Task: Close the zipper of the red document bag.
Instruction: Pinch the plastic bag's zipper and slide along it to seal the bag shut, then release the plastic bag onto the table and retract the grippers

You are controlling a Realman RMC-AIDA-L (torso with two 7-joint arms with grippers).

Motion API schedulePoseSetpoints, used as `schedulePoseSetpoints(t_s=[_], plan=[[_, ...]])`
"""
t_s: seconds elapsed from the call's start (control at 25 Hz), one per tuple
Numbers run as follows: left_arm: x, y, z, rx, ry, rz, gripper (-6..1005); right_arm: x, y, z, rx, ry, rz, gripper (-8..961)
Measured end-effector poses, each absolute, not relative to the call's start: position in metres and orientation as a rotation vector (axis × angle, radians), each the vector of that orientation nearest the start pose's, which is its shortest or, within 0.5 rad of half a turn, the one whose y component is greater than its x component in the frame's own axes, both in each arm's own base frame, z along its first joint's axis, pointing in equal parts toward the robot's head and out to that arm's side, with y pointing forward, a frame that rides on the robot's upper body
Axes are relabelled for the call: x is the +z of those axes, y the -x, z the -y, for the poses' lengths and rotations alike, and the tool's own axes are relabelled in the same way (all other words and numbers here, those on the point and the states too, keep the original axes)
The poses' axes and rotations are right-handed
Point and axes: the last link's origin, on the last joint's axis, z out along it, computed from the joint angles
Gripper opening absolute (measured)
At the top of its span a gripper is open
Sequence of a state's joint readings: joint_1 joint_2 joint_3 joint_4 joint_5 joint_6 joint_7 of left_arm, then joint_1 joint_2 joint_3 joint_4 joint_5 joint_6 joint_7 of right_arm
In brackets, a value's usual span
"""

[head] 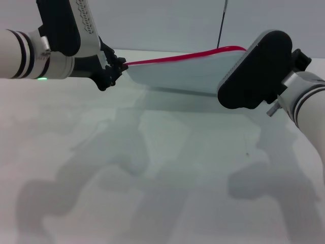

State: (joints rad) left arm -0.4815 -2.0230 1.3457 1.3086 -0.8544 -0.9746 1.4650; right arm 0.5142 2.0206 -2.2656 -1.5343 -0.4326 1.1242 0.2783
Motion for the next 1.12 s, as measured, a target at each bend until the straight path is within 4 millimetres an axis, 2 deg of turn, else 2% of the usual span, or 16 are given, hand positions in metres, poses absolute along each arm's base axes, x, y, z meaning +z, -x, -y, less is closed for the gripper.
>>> schedulePoseSetpoints(t_s=[0.76, 1.08, 1.12], plan=[[0.036, 0.185, -0.410, 0.187, 2.433, -0.130, 94, -0.045, -0.142, -0.355, -0.519, 1.918, -0.167, 75], [0.036, 0.176, -0.414, 0.168, 2.429, -0.097, 97, -0.042, -0.144, -0.353, -0.546, 1.733, -0.131, 85], [0.036, 0.176, -0.414, 0.168, 2.428, -0.093, 148, -0.044, -0.144, -0.353, -0.543, 1.727, -0.132, 86]])
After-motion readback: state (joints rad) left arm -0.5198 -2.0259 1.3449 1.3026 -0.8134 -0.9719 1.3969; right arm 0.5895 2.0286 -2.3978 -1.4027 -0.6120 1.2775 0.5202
